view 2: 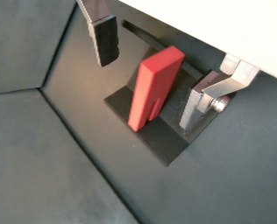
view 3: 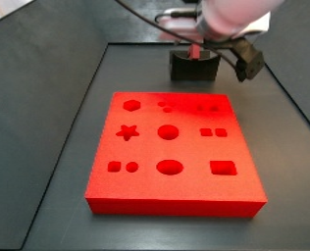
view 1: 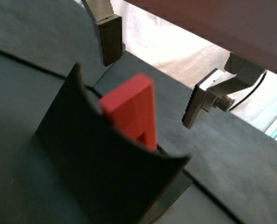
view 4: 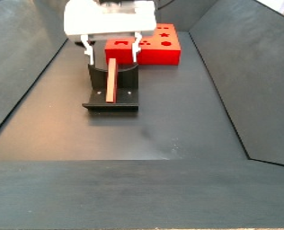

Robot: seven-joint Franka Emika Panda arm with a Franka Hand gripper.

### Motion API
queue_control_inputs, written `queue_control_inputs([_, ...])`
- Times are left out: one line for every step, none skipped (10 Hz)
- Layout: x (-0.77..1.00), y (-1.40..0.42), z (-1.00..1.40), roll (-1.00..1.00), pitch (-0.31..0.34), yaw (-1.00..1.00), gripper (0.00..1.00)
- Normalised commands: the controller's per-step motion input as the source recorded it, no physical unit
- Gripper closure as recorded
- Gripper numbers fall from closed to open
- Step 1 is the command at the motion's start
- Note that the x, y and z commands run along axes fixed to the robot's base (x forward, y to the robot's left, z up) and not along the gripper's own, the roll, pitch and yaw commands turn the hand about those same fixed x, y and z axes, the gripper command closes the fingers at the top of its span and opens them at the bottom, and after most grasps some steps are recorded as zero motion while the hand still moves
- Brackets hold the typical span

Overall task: Pick up the double-square object. Move up. Rotate the double-square object. Place the double-square object on the fixture. Regrasp the double-square object. Move to above the board. Insert the double-square object.
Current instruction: Regrasp the double-square object.

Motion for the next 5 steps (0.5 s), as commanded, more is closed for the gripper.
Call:
queue_control_inputs([0.09, 0.01, -0.66, 0.06, -0.023, 0.00, 0.00])
queue_control_inputs([0.08, 0.01, -0.53, 0.06, -0.021, 0.00, 0.00])
queue_control_inputs([0.07, 0.01, -0.40, 0.05, -0.023, 0.01, 0.00])
queue_control_inputs([0.06, 0.01, -0.22, 0.05, -0.017, 0.01, 0.00])
queue_control_inputs([0.01, 0.00, -0.18, 0.05, -0.008, 0.01, 0.00])
